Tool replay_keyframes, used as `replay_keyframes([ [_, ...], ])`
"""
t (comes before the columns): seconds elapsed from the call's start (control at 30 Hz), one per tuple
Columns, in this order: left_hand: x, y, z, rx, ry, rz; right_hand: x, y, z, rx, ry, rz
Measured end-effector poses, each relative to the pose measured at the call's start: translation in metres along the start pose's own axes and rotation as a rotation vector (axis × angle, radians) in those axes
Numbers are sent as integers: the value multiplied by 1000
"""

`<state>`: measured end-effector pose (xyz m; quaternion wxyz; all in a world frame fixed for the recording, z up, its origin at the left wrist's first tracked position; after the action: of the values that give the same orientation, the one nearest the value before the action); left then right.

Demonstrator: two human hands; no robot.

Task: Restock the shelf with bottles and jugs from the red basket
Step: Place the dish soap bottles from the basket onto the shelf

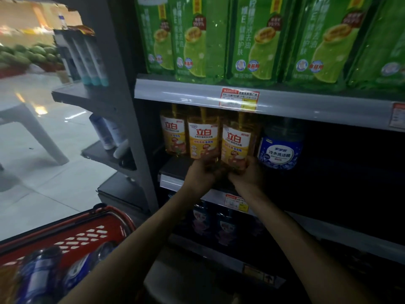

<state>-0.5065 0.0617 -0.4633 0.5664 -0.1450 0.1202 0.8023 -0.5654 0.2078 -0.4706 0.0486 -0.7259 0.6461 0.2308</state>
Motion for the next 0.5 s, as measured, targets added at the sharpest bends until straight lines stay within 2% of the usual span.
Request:
replay_keyframes([
  [0.13, -42, -47, 0, 47, 244, 61, 14, -29, -25, -119, -46, -195],
  [0.2, -64, -71, -4, -1, 365, 87, 21, -43, -41, -175, -96, -290],
  [0.37, -122, -136, -23, -40, 764, 123, 50, -90, -69, -269, -380, -589],
  [0.5, -168, -188, -56, -88, 1010, 181, 83, -125, -92, -375, -424, -702],
])
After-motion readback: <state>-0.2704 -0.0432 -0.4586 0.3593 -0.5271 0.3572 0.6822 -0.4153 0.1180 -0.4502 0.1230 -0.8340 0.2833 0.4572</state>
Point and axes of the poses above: each hand's wrist, its own y-axis towards the middle knuckle, its own x-axis out of the palm, z = x × y, the point moved 6 cm from there along y, towards the middle knuckle, and after that the axes turned 10 degrees about -x, right-handed, at the moved point
